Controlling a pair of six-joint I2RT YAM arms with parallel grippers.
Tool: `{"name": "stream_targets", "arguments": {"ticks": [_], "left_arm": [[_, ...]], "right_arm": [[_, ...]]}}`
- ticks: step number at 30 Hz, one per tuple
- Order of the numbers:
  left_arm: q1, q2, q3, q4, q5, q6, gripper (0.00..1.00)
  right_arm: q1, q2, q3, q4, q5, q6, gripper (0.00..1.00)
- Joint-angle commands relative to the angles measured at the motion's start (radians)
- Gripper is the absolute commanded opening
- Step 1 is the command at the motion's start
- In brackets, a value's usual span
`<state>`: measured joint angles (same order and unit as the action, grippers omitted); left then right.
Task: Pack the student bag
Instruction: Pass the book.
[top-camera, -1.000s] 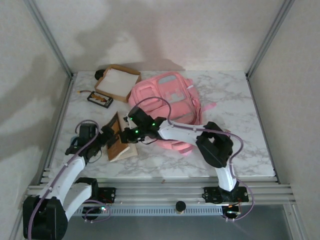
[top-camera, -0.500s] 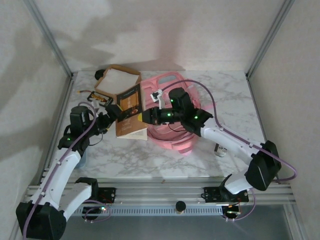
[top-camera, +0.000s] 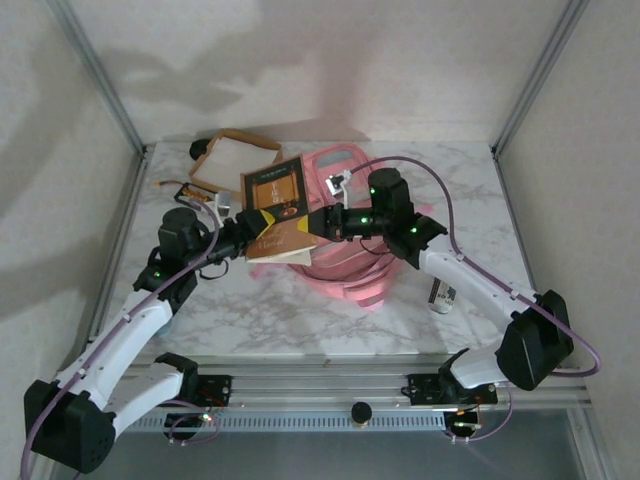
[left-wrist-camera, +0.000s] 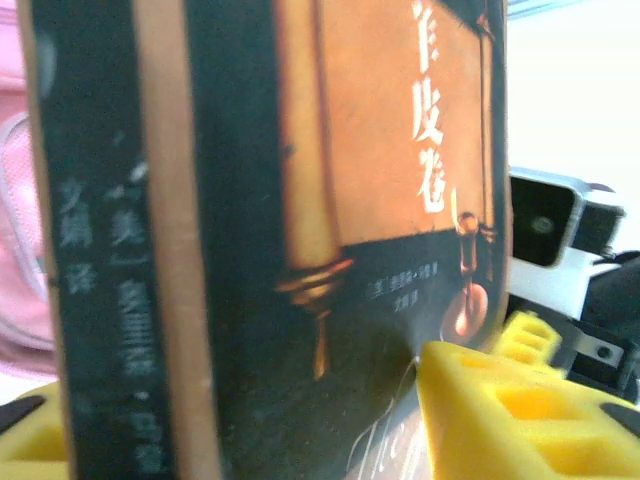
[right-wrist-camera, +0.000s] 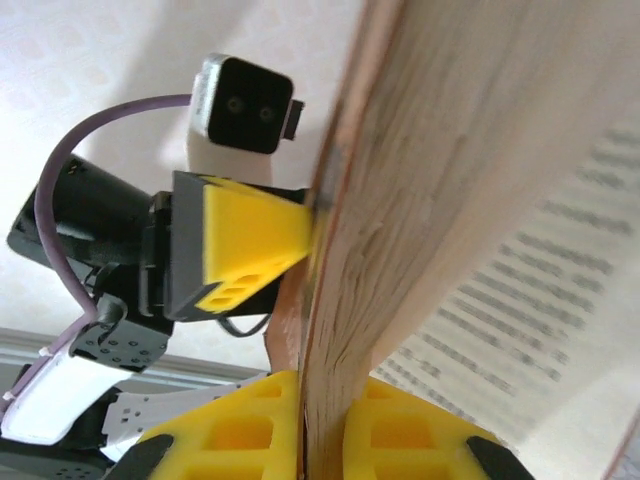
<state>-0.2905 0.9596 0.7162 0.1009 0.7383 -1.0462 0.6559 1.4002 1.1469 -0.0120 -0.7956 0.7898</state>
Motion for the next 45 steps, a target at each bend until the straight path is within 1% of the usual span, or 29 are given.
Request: {"name": "stream_targets", "arguments": {"ticks": [1,3,4,5,6,7,8,9,11,13,14,19,22,24,25,26,27,28,31,32,33,36,37,39,40,41,42,43,45], "left_arm": [[-0.031,-0.008,0.035,0.123,0.050,-0.034,0.35],[-0.030,-0.004,0.034,0.124,0.049,-0.034,0.23],[-0.033,-0.004,0.034,0.125,0.047,-0.036,0.17],[-0.034,0.000,0.034,0.128,0.047,-0.041,0.11],[-0.034,0.003,0.035,0.137,0.047,-0.048,0.05],[-0.036,0.006,0.036,0.151,0.048,-0.057,0.00],[-0.037,0.009,0.038,0.171,0.052,-0.066,0.00],[-0.038,0.013,0.043,0.186,0.053,-0.074,0.00],[-0.049,0.024,0.054,0.220,0.061,-0.090,0.00],[-0.070,0.041,0.068,0.268,0.071,-0.104,0.00],[-0.086,0.051,0.078,0.279,0.072,-0.104,0.00],[-0.148,0.110,0.116,0.329,0.043,-0.101,0.00],[-0.174,0.154,0.132,0.343,0.028,-0.093,0.00],[-0.183,0.179,0.133,0.357,0.019,-0.091,0.00],[-0.185,0.191,0.144,0.324,0.008,-0.072,0.00],[-0.187,0.202,0.155,0.287,-0.007,-0.051,0.00],[-0.191,0.211,0.163,0.266,-0.020,-0.030,0.00],[-0.198,0.218,0.173,0.245,-0.034,-0.008,0.00],[-0.203,0.237,0.196,0.151,-0.073,0.056,0.00],[-0.203,0.246,0.200,0.134,-0.085,0.069,0.00],[-0.203,0.255,0.204,0.122,-0.091,0.076,0.00],[-0.206,0.282,0.220,0.086,-0.115,0.108,0.00],[-0.208,0.291,0.232,0.059,-0.128,0.126,0.05],[-0.212,0.305,0.253,0.025,-0.134,0.166,0.25],[-0.213,0.307,0.261,0.018,-0.131,0.181,0.37],[-0.212,0.309,0.274,0.008,-0.128,0.213,0.52],[-0.211,0.310,0.288,-0.025,-0.141,0.265,0.60],[-0.212,0.315,0.322,-0.092,-0.192,0.345,0.64],[-0.224,0.331,0.384,-0.237,-0.304,0.503,0.66]], "right_arm": [[-0.013,0.003,0.018,-0.063,-0.044,-0.095,0.00],[-0.034,0.001,0.013,-0.098,-0.029,-0.115,0.03],[-0.039,-0.005,0.006,-0.092,-0.028,-0.113,0.06],[-0.042,-0.011,-0.002,-0.086,-0.028,-0.112,0.17],[-0.043,-0.016,-0.005,-0.086,-0.030,-0.112,0.24],[-0.047,-0.020,-0.007,-0.092,-0.031,-0.113,0.26],[-0.056,-0.030,-0.011,-0.095,-0.027,-0.111,0.33],[-0.069,-0.044,-0.023,-0.094,-0.023,-0.104,0.47],[-0.104,-0.074,-0.052,-0.073,-0.041,-0.080,0.66],[-0.136,-0.098,-0.084,-0.035,-0.066,-0.035,0.92],[-0.143,-0.100,-0.088,-0.027,-0.075,-0.021,0.98],[-0.133,-0.080,-0.144,0.103,-0.148,0.108,0.99],[-0.134,-0.093,-0.152,0.130,-0.158,0.129,0.99],[-0.134,-0.112,-0.143,0.144,-0.168,0.138,0.99],[-0.134,-0.128,-0.145,0.170,-0.172,0.152,0.98],[-0.137,-0.148,-0.151,0.199,-0.173,0.170,0.94],[-0.142,-0.161,-0.156,0.214,-0.172,0.184,0.87],[-0.147,-0.172,-0.155,0.207,-0.164,0.188,0.76],[-0.172,-0.195,-0.140,0.113,-0.121,0.128,0.50],[-0.178,-0.200,-0.132,0.069,-0.096,0.102,0.38],[-0.183,-0.204,-0.126,0.046,-0.077,0.081,0.28],[-0.185,-0.207,-0.105,-0.014,-0.035,0.030,0.12],[-0.187,-0.205,-0.096,-0.035,-0.022,0.017,0.06],[-0.194,-0.209,-0.079,-0.082,0.008,-0.018,0.01],[-0.203,-0.211,-0.067,-0.119,0.028,-0.039,0.00],[-0.216,-0.215,-0.052,-0.163,0.052,-0.064,0.00],[-0.231,-0.221,-0.043,-0.200,0.076,-0.083,0.00],[-0.253,-0.230,-0.037,-0.238,0.097,-0.101,0.00],[-0.310,-0.255,-0.035,-0.322,0.149,-0.124,0.00]]}}
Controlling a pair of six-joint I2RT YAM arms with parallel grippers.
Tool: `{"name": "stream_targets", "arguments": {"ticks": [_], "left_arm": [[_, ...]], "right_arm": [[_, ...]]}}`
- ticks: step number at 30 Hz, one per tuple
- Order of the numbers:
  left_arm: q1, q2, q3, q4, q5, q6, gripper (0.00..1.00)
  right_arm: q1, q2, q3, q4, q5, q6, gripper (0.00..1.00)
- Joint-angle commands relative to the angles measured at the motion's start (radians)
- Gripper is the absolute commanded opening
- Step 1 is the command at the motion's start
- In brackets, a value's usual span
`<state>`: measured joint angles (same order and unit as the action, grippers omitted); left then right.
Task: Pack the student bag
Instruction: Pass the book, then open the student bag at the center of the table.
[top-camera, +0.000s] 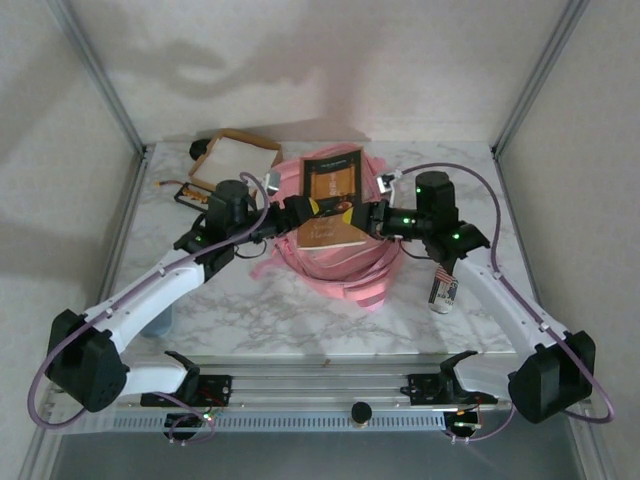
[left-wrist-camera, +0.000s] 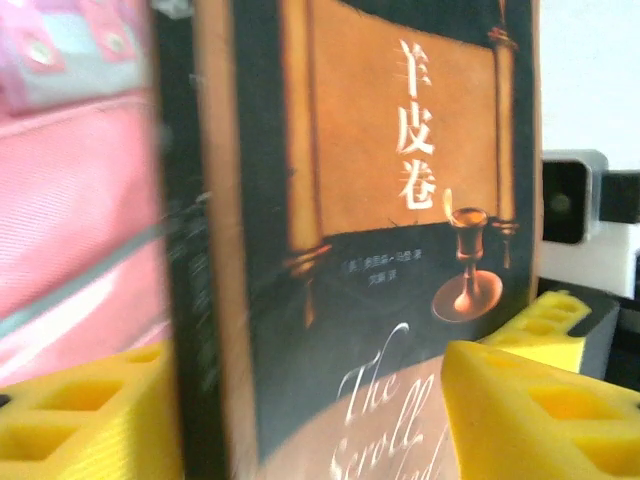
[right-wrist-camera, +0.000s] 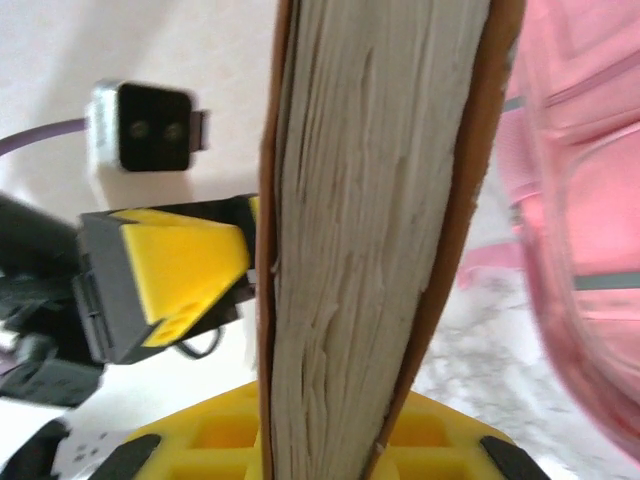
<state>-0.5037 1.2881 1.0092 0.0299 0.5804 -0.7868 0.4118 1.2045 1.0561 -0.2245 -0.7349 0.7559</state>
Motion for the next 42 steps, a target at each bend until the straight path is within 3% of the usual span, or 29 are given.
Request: {"name": "stream_targets", "arguments": {"ticks": [1,8,14,22,27,33,42], "left_arm": [[-0.019,0.011,0.103,-0.203,-0.169,0.307,0.67],[-0.174,0.169,0.177,-0.375,-0.379,0.614,0.70],[-0.336,0.370,0.286,-0.429,-0.559,0.821,0.73],[-0.422,0.564,0.369,-0.392,-0.652,0.977,0.73],[-0.420,0.678,0.449,-0.400,-0.745,1.006,0.71],[-0.400,0.730,0.480,-0.360,-0.787,1.028,0.54],[-0.357,0.711,0.518,-0.360,-0.737,1.070,0.10]], "right_arm": [[-0.092,-0.071,0.055,-0.144,0.109,-0.102,0.00],[-0.309,-0.179,-0.001,-0.323,0.194,-0.168,0.00],[-0.464,-0.229,-0.057,-0.371,0.171,-0.200,0.00],[-0.546,-0.234,-0.101,-0.346,0.131,-0.205,0.00],[-0.558,-0.230,-0.110,-0.324,0.112,-0.199,0.00],[-0.559,-0.224,-0.114,-0.321,0.117,-0.203,0.00],[-0.559,-0.226,-0.104,-0.350,0.146,-0.228,0.00]]}}
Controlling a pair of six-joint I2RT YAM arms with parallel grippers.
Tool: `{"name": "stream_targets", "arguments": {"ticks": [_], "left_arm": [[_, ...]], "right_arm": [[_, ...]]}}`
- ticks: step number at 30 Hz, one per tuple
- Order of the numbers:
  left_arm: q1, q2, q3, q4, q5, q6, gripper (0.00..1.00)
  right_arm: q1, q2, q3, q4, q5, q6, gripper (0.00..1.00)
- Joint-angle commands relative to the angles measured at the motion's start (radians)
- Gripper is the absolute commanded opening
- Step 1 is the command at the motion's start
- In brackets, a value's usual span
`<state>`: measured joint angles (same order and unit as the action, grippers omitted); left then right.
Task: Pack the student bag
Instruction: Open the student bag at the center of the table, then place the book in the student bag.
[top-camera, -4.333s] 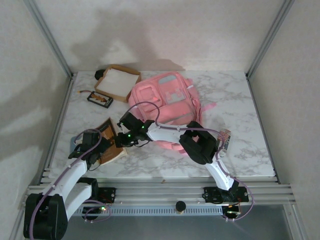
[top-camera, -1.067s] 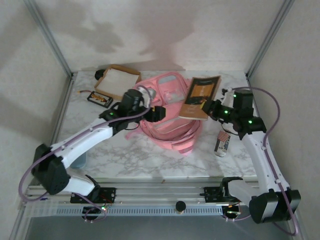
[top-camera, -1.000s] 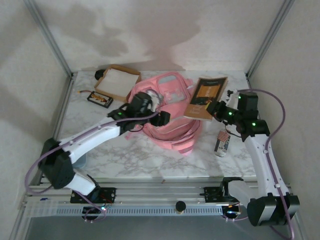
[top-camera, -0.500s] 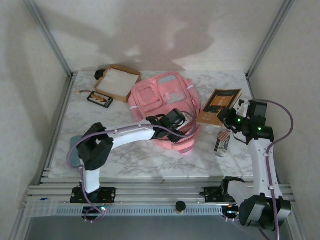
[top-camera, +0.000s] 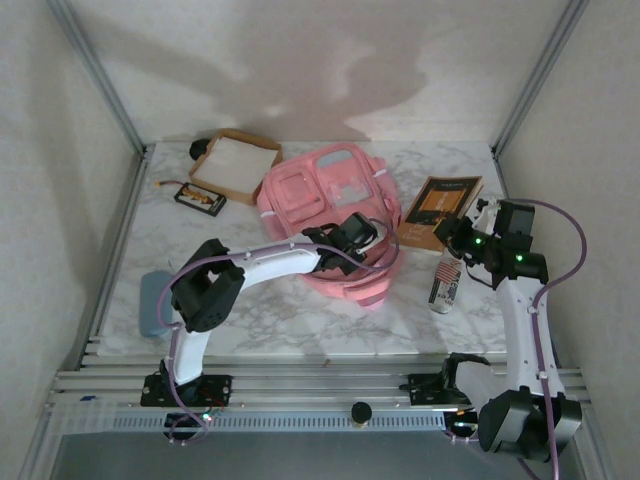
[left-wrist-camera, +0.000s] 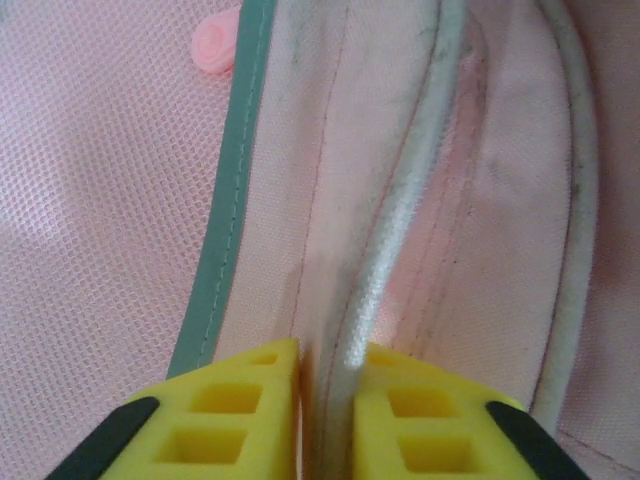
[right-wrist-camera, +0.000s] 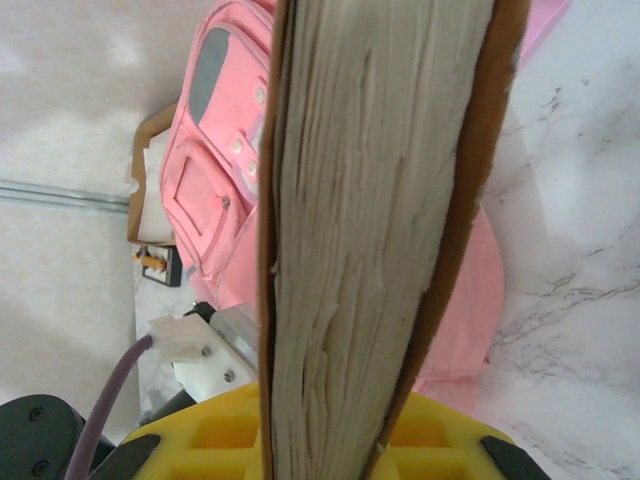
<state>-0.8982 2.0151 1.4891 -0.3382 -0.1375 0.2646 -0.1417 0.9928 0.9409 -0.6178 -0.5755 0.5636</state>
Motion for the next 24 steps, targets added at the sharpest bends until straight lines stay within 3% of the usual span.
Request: {"name": "stream_targets", "arguments": {"ticks": [1,2,8,11,15,19,24], "left_arm": [[0.043,-0.023,0.048,0.001,-0.023,0.019,0.04],[0.046,-0.031,0.059,-0.009,-0.031,0.017,0.00],[0.086,-0.150,0.132,-0.051,-0.089,-0.036,0.00],[0.113,-0.222,0.145,-0.045,-0.063,-0.069,0.00],[0.134,-0.261,0.210,-0.058,-0.032,-0.095,0.00],[0.140,-0.275,0.267,-0.066,-0.024,-0.120,0.00],[0.143,-0.280,0.299,-0.081,-0.010,-0.138,0.00]], "right_arm": [[-0.006,-0.015,0.017,0.031,-0.002,-0.041,0.00],[-0.006,-0.015,0.023,0.020,0.005,-0.045,0.00],[-0.006,-0.032,0.047,-0.075,0.079,-0.066,0.00],[-0.001,-0.041,0.042,-0.081,0.044,-0.060,0.00],[0.097,-0.023,0.015,-0.053,0.027,-0.040,0.00],[0.215,0.015,-0.061,0.111,-0.049,0.043,0.00],[0.412,0.144,-0.108,0.441,-0.122,0.156,0.00]]}}
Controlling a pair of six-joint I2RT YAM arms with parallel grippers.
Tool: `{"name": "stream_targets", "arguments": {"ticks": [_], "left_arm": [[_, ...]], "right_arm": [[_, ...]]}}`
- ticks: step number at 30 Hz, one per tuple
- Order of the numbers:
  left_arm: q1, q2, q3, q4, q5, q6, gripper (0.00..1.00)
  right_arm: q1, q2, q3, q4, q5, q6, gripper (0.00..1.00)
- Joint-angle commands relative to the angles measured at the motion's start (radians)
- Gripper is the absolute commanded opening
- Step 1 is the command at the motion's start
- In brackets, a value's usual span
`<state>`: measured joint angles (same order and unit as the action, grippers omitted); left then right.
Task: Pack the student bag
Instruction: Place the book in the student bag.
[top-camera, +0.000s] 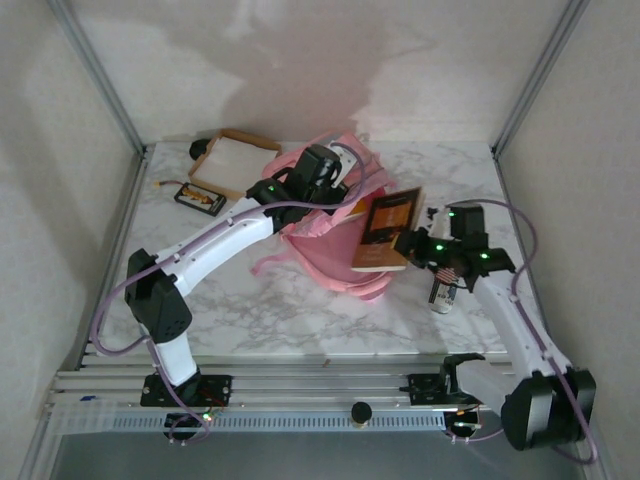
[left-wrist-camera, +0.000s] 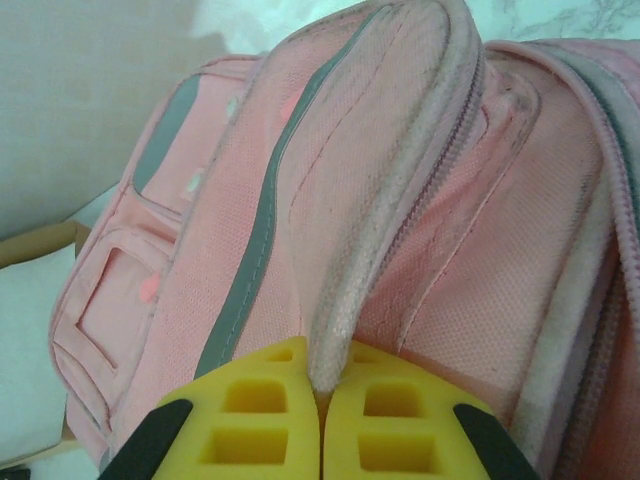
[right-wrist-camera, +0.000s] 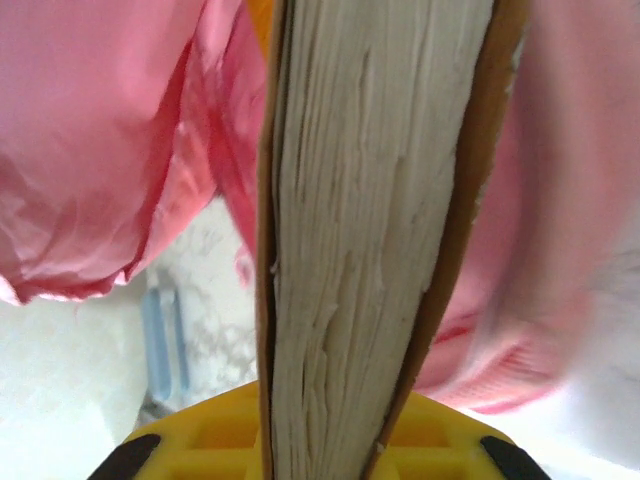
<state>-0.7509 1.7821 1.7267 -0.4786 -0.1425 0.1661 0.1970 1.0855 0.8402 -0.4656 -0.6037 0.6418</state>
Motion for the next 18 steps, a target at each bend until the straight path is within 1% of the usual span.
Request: {"name": "stream_targets", "arguments": {"ticks": [1,6,8,10,11,12,14,15,16,18], "left_arm": [[-0.004,-0.048,0.058,0.061,0.002,-0.044,0.00],[-0.004,-0.054,0.050,0.054,0.005,-0.091,0.00],[-0.004,-0.065,0.041,0.058,0.022,-0.122,0.00],[-0.004,-0.079,0.028,0.066,0.041,-0.144,0.00],[-0.004,-0.090,0.015,0.078,0.039,-0.154,0.00],[-0.002,-0.098,-0.003,0.090,0.043,-0.160,0.00],[0.001,-0.108,-0.025,0.106,0.053,-0.167,0.00],[0.003,-0.108,-0.030,0.109,0.056,-0.173,0.00],[0.002,-0.108,-0.031,0.106,0.060,-0.177,0.00],[0.005,-0.110,-0.036,0.110,0.058,-0.183,0.00]], "right_arm": [[0.093,0.084,-0.015,0.352,-0.104,0.103,0.00],[0.116,0.319,-0.030,0.716,-0.109,0.227,0.00],[0.124,0.419,0.012,0.765,-0.073,0.227,0.00],[0.124,0.515,0.038,0.845,-0.057,0.265,0.01],[0.127,0.565,0.049,0.913,-0.063,0.282,0.05],[0.131,0.619,0.079,0.929,-0.055,0.278,0.14],[0.131,0.717,0.177,0.848,-0.027,0.218,0.21],[0.130,0.756,0.232,0.775,0.010,0.173,0.27],[0.129,0.774,0.266,0.709,0.056,0.144,0.38],[0.114,0.769,0.271,0.661,0.131,0.128,0.61]]}}
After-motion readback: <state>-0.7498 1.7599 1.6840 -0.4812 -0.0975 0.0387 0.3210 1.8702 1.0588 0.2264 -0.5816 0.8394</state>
